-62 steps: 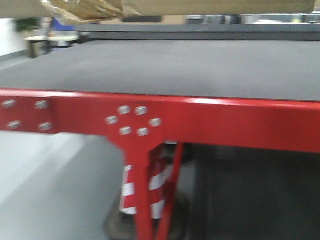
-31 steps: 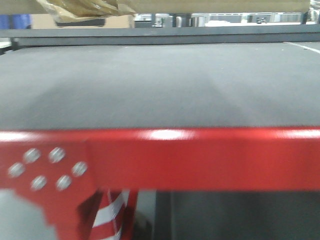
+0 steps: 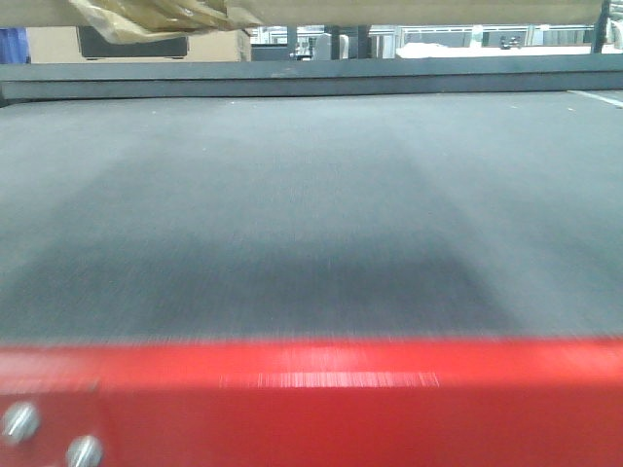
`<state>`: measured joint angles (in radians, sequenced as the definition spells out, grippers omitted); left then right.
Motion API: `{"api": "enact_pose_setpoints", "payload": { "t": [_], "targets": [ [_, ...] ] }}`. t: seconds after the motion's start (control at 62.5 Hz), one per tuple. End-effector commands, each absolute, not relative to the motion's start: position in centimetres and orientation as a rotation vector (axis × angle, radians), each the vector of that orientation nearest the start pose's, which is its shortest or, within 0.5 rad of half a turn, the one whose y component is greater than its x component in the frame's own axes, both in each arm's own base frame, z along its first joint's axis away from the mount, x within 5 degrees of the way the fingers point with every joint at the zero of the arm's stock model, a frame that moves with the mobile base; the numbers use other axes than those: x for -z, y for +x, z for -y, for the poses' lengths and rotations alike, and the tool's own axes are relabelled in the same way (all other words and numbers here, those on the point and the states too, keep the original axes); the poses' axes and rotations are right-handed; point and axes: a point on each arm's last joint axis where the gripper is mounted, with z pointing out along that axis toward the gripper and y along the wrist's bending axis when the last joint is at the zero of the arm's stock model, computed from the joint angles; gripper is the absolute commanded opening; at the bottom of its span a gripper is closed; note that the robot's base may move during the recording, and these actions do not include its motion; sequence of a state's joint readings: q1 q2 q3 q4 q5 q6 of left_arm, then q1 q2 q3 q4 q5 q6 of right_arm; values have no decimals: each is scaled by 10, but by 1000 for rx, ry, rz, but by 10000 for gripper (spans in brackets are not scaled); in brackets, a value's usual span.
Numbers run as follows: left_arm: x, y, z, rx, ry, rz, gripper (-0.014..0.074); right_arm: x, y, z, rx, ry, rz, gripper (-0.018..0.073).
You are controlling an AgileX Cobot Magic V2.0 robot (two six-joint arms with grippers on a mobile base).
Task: Grab carton from right shelf to conveyor
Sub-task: 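Hold the carton while the base drives up to the red conveyor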
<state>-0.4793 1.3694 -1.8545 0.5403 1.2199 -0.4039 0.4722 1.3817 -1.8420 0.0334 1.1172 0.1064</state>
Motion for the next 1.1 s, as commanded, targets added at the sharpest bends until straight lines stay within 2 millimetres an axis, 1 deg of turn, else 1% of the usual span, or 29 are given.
{"api": "enact_pose_setpoints", "payload": {
  "t": [0.0, 1.088],
  "targets": [
    [-525, 237, 65, -241, -10, -2026, -16, -514, 230, -119, -369, -397, -2085, -69],
    [-525, 237, 65, -241, -10, -2026, -16, -515, 230, -120, -370, -396, -2079, -69]
  ]
}}
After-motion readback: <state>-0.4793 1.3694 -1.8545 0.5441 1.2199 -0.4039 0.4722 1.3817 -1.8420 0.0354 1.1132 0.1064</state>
